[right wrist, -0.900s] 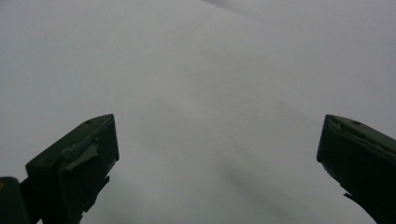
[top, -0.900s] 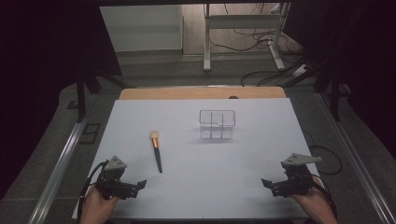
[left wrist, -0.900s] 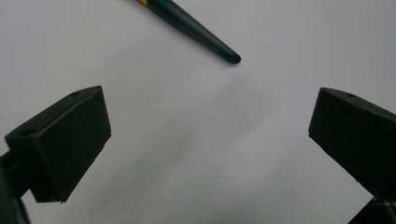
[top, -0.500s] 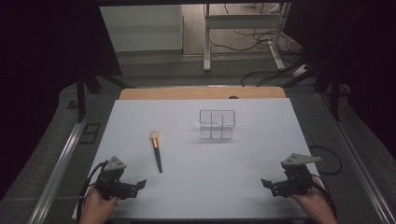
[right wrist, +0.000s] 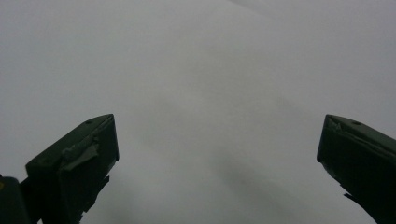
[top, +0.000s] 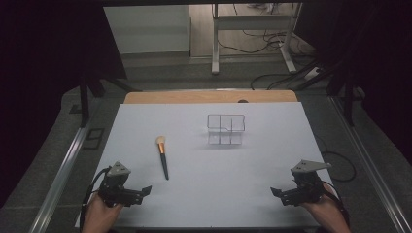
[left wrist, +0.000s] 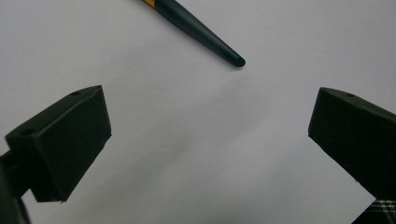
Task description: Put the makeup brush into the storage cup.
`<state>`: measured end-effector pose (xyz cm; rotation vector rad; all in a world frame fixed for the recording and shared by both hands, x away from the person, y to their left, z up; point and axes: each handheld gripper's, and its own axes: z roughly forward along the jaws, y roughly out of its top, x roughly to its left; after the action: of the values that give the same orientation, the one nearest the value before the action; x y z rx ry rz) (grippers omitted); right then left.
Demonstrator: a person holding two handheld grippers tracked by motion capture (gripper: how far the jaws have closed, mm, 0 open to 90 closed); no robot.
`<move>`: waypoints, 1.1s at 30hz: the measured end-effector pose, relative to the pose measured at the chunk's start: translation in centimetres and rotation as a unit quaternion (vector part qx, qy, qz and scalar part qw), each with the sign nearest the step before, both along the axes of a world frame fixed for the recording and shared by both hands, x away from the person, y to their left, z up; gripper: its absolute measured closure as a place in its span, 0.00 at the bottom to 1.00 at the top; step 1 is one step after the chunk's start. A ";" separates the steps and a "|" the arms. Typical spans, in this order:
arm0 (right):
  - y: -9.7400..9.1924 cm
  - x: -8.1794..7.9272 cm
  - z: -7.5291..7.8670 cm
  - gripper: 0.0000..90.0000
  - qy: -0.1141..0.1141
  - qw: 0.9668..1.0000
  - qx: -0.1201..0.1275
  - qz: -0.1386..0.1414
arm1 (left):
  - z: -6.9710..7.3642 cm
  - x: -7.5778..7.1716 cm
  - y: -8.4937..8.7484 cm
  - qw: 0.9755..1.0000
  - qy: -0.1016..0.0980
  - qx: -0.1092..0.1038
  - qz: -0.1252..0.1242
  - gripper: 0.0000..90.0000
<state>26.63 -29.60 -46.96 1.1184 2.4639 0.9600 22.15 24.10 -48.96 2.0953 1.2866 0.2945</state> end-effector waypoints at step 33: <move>0.3 0.1 0.1 0.00 -0.006 1.000 0.007 -0.001 | 0.5 2.5 -0.3 0.999 0.041 0.010 0.024 0.00</move>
<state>26.71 -29.27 -46.86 1.1148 2.4499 0.9816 24.63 23.81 -48.42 2.1158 1.3888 0.2461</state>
